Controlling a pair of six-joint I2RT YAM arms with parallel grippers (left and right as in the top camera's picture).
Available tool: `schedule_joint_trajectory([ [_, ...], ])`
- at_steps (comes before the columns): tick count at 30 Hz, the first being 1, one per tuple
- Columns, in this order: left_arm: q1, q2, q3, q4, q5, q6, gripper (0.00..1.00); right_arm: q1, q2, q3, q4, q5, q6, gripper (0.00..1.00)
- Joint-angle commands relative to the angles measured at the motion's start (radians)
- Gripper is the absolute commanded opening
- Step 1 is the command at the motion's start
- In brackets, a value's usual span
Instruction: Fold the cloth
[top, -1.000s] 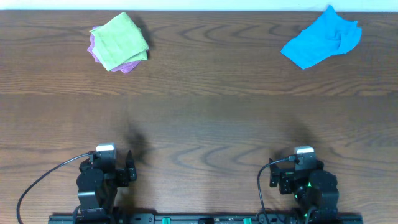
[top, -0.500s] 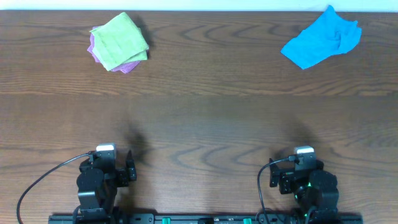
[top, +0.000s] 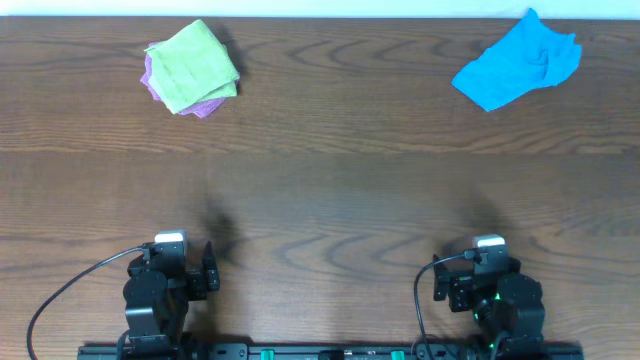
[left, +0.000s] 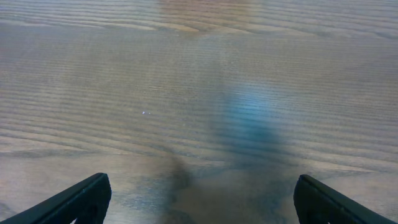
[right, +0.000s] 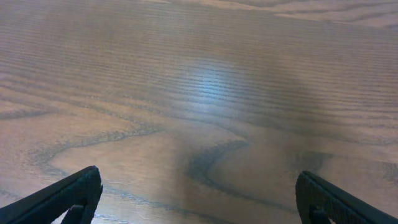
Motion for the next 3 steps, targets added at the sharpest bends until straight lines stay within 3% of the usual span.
schedule_joint_trajectory([
  [1,-0.006,-0.006,-0.007,-0.002,-0.007,0.006,0.95,-0.005,-0.011,-0.011,-0.001,-0.011,-0.013,0.99],
  [3,-0.006,-0.006,-0.007,-0.002,-0.007,0.006,0.95,-0.005,-0.011,-0.011,-0.001,-0.011,-0.013,0.99],
])
